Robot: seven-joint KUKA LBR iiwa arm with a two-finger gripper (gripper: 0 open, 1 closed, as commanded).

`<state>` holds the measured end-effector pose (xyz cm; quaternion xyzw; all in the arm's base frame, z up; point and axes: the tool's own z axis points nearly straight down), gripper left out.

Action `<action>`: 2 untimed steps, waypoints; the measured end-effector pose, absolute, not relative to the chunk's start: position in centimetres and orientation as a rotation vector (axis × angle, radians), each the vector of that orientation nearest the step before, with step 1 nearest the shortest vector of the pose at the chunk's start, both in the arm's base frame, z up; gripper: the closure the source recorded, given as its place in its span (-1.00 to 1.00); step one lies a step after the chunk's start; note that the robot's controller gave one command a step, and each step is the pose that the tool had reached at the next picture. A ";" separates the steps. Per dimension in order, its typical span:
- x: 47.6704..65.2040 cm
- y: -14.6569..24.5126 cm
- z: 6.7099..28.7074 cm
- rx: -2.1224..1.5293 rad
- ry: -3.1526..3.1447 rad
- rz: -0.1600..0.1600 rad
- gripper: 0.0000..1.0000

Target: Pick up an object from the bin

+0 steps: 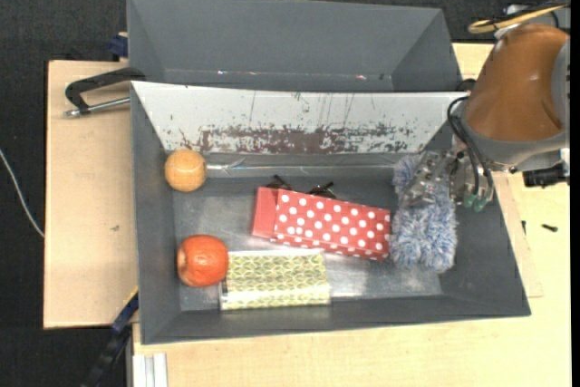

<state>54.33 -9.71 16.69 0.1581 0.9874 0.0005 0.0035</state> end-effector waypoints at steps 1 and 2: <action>52.7 -9.8 19.6 0.477 3.105 0.001 1.00; 57.0 -10.1 27.7 0.591 3.077 0.001 1.00</action>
Offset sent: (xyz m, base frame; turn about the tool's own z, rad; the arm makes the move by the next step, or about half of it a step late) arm 0.0567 -0.0069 0.1413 0.1108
